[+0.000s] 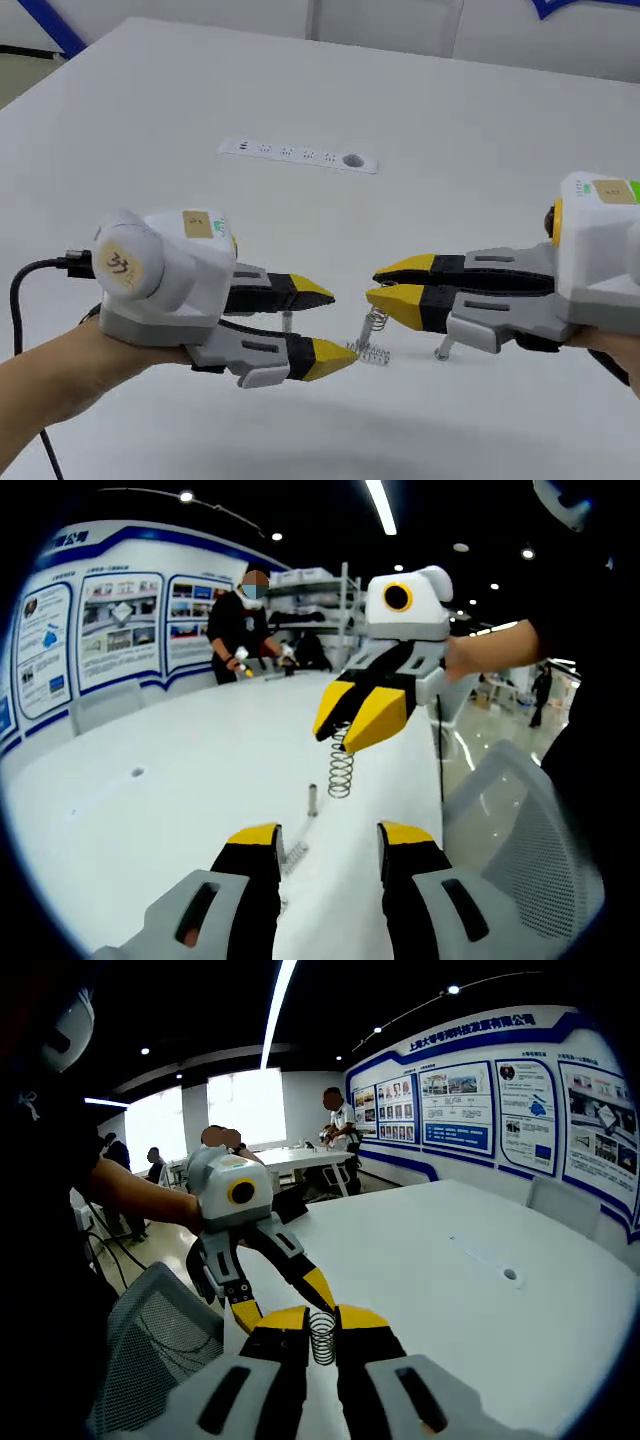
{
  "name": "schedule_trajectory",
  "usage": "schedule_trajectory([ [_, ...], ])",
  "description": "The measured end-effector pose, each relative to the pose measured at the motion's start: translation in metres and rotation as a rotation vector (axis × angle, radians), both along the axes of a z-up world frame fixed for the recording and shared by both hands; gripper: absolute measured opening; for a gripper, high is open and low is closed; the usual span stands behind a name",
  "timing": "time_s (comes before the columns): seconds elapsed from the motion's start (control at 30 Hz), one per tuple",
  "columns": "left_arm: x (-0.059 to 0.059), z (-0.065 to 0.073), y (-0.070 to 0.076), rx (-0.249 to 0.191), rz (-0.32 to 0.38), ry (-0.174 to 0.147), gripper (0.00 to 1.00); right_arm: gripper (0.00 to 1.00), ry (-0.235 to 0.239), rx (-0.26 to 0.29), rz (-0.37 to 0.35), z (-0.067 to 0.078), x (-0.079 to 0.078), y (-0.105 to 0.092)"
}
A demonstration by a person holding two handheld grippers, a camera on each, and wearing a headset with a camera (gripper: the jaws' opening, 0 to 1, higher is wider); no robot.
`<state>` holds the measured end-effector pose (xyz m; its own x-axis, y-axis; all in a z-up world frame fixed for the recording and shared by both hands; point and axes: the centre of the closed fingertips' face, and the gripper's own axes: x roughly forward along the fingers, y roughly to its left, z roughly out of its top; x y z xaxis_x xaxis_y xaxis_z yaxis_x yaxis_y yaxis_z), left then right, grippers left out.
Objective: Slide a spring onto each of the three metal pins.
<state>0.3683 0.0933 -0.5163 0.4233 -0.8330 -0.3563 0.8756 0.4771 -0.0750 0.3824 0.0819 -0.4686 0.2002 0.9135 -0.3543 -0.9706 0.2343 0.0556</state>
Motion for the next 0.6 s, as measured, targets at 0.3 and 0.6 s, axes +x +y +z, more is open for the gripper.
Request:
schedule_trajectory([
  [0.3, 0.003, 0.0, 0.012, 0.008, 0.038, 0.001, 0.47, 0.1, -0.009, -0.02, -0.082, -0.005, 0.025, -0.025],
  [0.6, 0.008, -0.001, 0.029, 0.016, 0.089, 0.008, 0.55, 0.1, -0.01, -0.032, -0.193, -0.013, 0.052, -0.053],
])
